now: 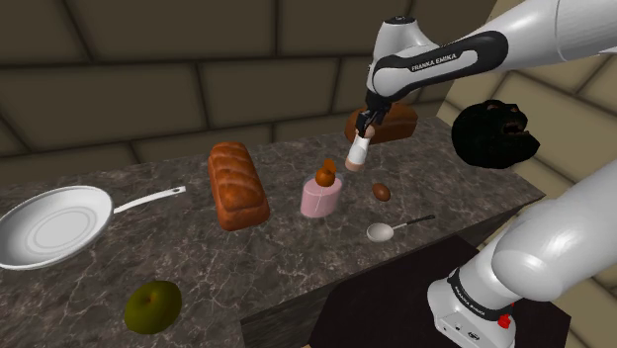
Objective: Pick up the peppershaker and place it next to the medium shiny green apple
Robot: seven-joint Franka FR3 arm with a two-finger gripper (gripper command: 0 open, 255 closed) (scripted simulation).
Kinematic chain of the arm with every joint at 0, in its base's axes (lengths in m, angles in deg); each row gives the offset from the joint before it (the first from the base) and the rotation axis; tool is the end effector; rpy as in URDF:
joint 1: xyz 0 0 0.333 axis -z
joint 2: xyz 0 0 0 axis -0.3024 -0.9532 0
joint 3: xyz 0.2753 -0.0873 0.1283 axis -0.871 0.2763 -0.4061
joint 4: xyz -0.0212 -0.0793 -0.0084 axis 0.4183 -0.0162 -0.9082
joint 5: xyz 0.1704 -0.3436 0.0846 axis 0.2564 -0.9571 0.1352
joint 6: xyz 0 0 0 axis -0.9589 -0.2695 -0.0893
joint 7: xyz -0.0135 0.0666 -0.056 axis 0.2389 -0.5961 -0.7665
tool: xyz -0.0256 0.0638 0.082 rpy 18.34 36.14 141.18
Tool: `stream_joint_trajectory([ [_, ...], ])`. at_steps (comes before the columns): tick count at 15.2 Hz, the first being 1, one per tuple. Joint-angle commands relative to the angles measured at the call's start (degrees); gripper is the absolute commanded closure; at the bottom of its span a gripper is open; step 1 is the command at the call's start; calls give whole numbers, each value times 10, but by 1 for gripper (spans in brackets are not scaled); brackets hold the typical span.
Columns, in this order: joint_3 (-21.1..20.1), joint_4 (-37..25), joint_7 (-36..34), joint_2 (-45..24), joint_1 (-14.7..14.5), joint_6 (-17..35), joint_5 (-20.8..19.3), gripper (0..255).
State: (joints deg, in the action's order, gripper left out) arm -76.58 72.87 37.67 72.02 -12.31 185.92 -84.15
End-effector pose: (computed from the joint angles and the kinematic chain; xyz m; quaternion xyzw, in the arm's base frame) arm 0.4958 -0.1158 0.4087 0.9960 0.0124 0.0190 0.0864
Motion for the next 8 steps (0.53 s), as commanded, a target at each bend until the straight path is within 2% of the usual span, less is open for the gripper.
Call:
stream_joint_trajectory([
  [1,2,7,1,-7,2,15,-1,0],
  [8,3,12,0,-15,3,28,-2,0],
])
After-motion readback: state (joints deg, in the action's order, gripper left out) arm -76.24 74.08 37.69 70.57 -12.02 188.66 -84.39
